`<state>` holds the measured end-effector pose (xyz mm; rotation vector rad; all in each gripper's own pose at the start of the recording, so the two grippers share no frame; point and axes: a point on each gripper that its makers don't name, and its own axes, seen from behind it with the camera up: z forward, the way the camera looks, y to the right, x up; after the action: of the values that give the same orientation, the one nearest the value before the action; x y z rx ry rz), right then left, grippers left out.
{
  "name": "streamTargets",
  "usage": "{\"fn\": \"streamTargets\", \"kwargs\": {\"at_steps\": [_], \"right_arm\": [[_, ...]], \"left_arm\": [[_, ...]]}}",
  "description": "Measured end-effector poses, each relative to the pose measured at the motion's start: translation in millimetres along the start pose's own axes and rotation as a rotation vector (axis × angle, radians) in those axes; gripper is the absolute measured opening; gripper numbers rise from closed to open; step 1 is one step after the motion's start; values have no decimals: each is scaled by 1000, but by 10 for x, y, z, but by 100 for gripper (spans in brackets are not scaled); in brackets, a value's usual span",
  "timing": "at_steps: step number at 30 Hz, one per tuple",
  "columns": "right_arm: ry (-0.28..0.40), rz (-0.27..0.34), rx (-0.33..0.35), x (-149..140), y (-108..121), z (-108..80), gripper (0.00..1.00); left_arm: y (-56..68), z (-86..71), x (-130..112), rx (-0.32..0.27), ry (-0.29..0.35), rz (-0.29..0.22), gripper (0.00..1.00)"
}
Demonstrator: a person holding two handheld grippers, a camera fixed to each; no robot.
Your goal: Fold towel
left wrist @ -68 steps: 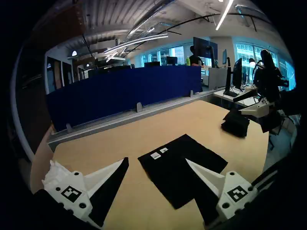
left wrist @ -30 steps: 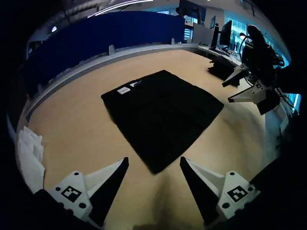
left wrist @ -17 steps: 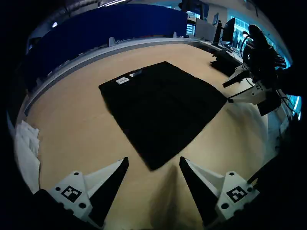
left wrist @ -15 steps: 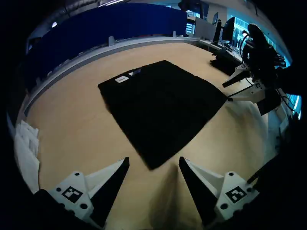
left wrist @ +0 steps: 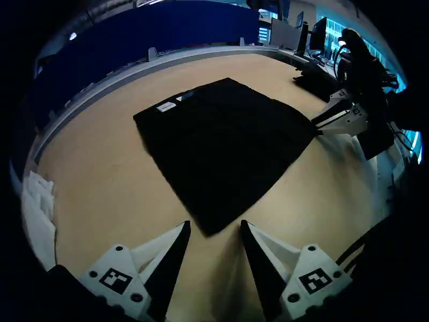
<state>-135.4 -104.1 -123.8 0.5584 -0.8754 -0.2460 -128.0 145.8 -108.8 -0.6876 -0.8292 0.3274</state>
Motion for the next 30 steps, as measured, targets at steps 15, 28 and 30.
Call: {"fn": "streamTargets", "kwargs": {"at_steps": [15,28,30], "right_arm": [[-10,9,4,-7,11,-8,22],[-15,9,11,33,-11,-42,12],[-9,17,12,58,-4,-51,12]], "left_arm": [[-44,40,9,22,-7,-19,32],[-50,11,49,33,3,-37,8],[-43,-2,59,30,5,-38,6]]}}
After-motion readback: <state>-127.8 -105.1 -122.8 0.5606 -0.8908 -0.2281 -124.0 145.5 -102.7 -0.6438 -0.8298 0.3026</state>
